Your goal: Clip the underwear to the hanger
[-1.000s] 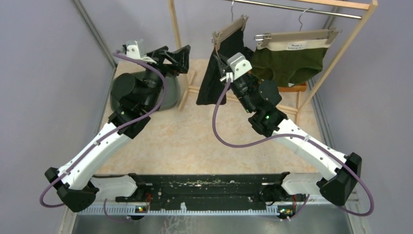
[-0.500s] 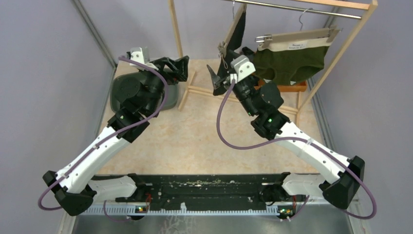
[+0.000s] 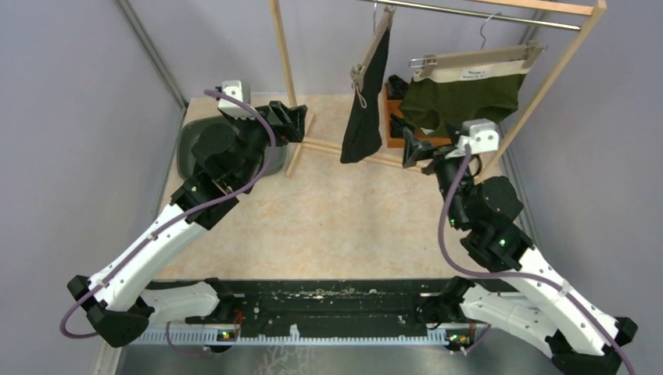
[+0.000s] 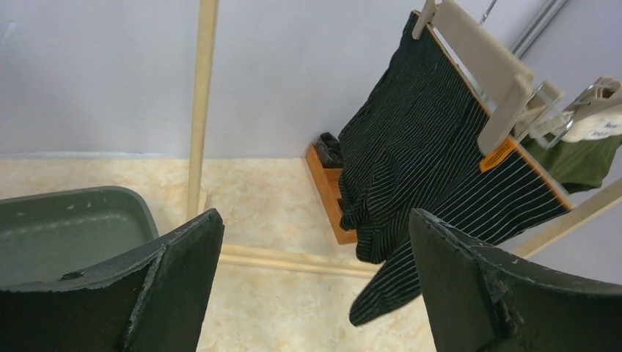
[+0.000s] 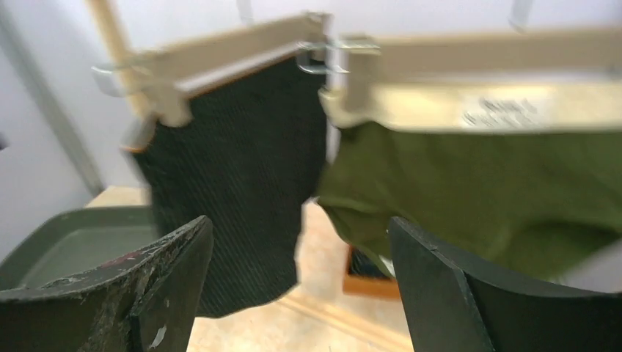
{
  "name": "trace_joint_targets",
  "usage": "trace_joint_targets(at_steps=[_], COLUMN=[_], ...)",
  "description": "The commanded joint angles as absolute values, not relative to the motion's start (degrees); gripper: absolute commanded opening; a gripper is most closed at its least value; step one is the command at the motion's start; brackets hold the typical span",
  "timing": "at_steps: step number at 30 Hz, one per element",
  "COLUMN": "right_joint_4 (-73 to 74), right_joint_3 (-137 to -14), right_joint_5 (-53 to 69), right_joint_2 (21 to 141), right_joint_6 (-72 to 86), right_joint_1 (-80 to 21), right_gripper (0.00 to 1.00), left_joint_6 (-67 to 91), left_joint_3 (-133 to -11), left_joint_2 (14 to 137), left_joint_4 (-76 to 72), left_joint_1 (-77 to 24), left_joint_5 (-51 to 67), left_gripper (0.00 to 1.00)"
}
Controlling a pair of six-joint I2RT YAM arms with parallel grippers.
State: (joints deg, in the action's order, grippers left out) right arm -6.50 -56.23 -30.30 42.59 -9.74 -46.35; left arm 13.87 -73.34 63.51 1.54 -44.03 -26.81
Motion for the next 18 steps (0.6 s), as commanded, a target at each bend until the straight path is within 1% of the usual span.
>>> trace_joint_targets(at_steps=[1, 2, 4, 8, 10, 13, 18], right_joint_4=[11.94, 15.21, 20.31, 22.91, 24.12, 25.07, 27.06], right_joint_3=[-58.95, -59.85, -59.72, -55.88, -54.59, -53.11, -52.39], right_joint_5=[-52.4, -56.33, -58.26, -60.23, -63.37, -67.38, -68.32], right_joint_2=[40.54, 40.27, 38.42, 32.83, 30.26, 27.1, 23.97], right_joint_6=[2.01, 4.32, 7.81, 12.0, 12.48, 10.68, 10.26], right_joint_1=[-46.15, -46.14, -46.16, -46.08, -46.06, -46.06, -46.14], right_gripper=[0.88, 0.88, 0.89, 0.89, 0.9, 0.9, 0.91], left_joint_6=[14.96, 14.88, 14.07, 14.15, 14.15, 13.91, 13.54], left_joint_3=[-72.95, -73.05, -73.25, -72.41, -71.2, -69.1, -65.42], left_joint_2=[64.19, 64.58, 65.42, 65.69, 65.04, 63.95, 60.93], left_joint_4=[4.21, 4.34, 4.28, 2.7, 1.88, 1.66, 0.99], left_joint_1=[-43.38, -43.34, -43.33, -43.33, -43.33, -43.33, -43.33], left_joint_5=[-22.9, -21.19, -17.67, -13.03, -11.28, -11.75, -15.18], left_gripper=[1.0, 1.0, 1.0, 1.0, 1.0, 1.0, 1.0])
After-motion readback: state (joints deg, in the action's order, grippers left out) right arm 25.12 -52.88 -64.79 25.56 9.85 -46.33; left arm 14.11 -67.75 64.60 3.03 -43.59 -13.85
